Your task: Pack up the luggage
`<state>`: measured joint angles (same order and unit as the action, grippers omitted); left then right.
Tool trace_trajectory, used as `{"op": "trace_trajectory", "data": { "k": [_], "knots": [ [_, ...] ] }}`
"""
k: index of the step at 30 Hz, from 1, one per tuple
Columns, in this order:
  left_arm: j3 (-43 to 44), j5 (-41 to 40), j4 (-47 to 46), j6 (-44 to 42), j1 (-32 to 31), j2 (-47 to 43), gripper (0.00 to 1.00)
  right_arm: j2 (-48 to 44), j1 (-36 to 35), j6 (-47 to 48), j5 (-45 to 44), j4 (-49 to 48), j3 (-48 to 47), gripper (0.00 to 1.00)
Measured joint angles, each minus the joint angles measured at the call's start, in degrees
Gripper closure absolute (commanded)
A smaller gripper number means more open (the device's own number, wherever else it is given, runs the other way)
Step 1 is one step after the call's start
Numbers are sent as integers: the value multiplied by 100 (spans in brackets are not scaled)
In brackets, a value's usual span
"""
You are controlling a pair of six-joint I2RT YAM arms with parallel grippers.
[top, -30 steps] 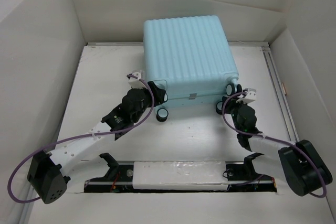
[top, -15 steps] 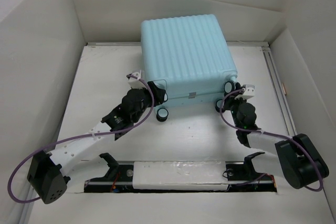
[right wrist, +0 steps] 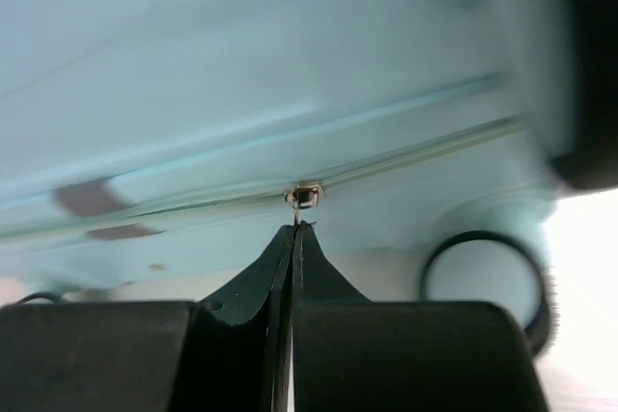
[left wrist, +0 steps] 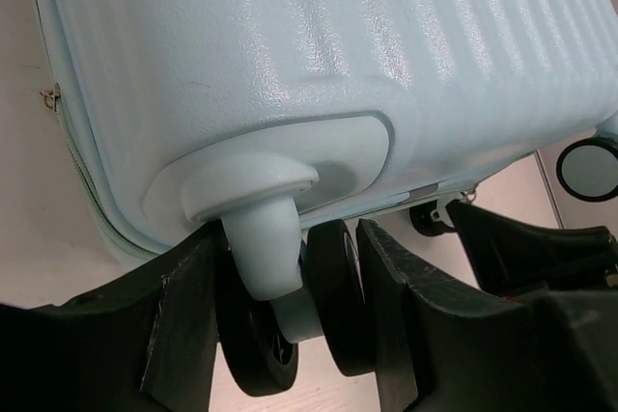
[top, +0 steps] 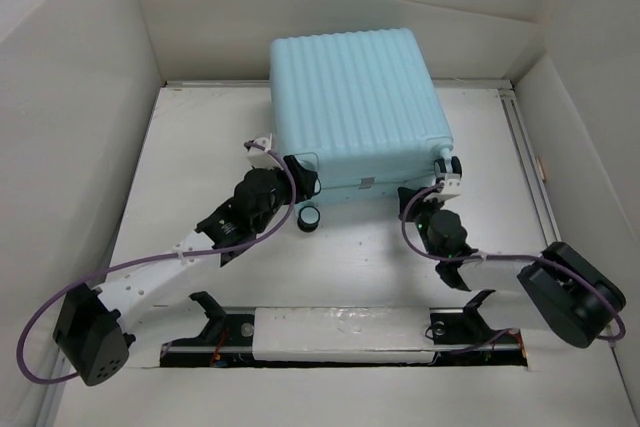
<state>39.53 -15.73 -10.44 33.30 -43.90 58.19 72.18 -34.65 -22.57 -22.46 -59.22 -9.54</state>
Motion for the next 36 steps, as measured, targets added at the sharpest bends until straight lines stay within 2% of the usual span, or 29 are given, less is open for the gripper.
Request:
{"op": "trace_trajectory", "data": {
  "k": [5, 9, 17, 27, 36],
  "knots": [
    [94, 81, 61, -26, -2, 103, 100, 396, -1320, -214, -883, -229, -225, 100],
    [140, 323, 76, 28, -2, 157, 100, 1019, -2111, -341, -1510, -442, -614, 100],
    [164, 946, -92, 505, -144, 275, 100, 3069, -3506, -409, -1897, -1023, -2457, 100],
    [166, 981, 11, 791, -313, 173, 100, 4374, -3773, -697, -2577, -2188, -3206, 100],
    [669, -389, 651, 717, -1333, 487, 100, 4629, -4133, -1080, -3648, -2378, -3534, 100]
  ]
}}
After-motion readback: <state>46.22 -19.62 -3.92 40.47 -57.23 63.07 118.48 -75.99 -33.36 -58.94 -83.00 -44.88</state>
